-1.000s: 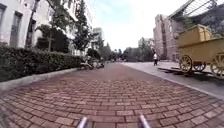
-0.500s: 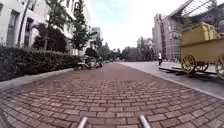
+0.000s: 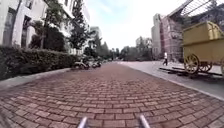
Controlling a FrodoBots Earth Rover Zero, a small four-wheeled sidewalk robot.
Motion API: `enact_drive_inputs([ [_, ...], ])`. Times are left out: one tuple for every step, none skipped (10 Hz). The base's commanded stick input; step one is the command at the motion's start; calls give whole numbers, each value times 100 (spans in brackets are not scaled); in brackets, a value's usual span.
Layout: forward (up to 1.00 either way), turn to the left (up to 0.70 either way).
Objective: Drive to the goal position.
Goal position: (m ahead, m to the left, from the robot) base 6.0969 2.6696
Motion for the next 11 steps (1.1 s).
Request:
enact_drive_inputs([
  [70, 0],
  [70, 0],
  [70, 0],
  [70, 0],
  [70, 0],
  [70, 0],
  [70, 0],
  [70, 2],
  [70, 7],
  [70, 11],
  [70, 4],
])
